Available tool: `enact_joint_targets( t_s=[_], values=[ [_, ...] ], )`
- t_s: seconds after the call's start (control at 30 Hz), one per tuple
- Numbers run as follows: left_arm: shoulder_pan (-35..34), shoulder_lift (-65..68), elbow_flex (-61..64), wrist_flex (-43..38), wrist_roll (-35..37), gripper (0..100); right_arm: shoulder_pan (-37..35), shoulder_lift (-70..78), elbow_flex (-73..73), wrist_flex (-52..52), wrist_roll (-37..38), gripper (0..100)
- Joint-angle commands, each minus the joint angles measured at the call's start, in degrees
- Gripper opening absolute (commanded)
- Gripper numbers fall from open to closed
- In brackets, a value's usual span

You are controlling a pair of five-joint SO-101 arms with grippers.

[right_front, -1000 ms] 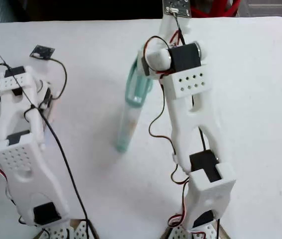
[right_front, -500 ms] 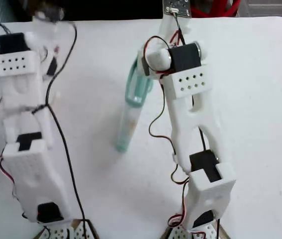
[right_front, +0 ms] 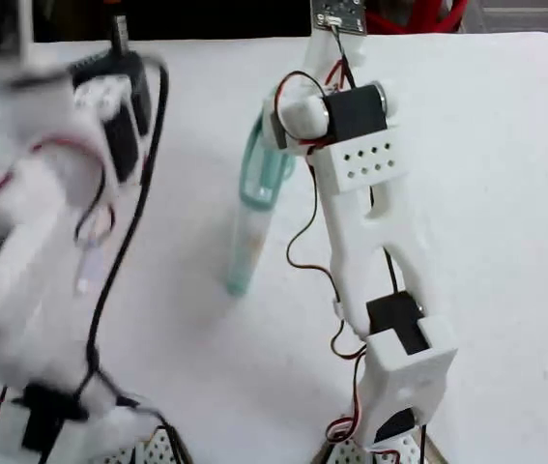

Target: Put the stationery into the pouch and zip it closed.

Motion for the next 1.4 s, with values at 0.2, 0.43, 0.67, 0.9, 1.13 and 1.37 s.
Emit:
enact_joint_targets(
  t_s=[0.2, 0.43, 0.67, 0.9, 1.13, 1.37],
  values=[
    [6.4, -18.4, 8.8, 0.4, 1.8, 2, -0.2, -1.6, -0.2, -0.7, 0.4, 1.8],
    [12.6, -36.6, 28.7, -6.0, 0.4, 2, -0.4, -1.6, -0.2, -1.0, 0.4, 1.8],
    [12.5, -57.2, 82.2, -44.7, -1.3, 2, -0.7, -1.8, -0.2, -0.8, 0.4, 1.8],
    [10.3, -70.2, 118.2, -85.5, -2.4, 2, -0.3, -1.6, -0.1, -0.7, 0.4, 1.8],
    [11.2, -52.4, 114.7, -96.1, -1.6, 2, -0.7, -1.6, -0.1, -1.9, 0.4, 1.8],
    [11.2, -48.9, 113.5, -100.8, -1.8, 2, -0.7, -1.8, -0.2, -1.9, 0.4, 1.8]
  ],
)
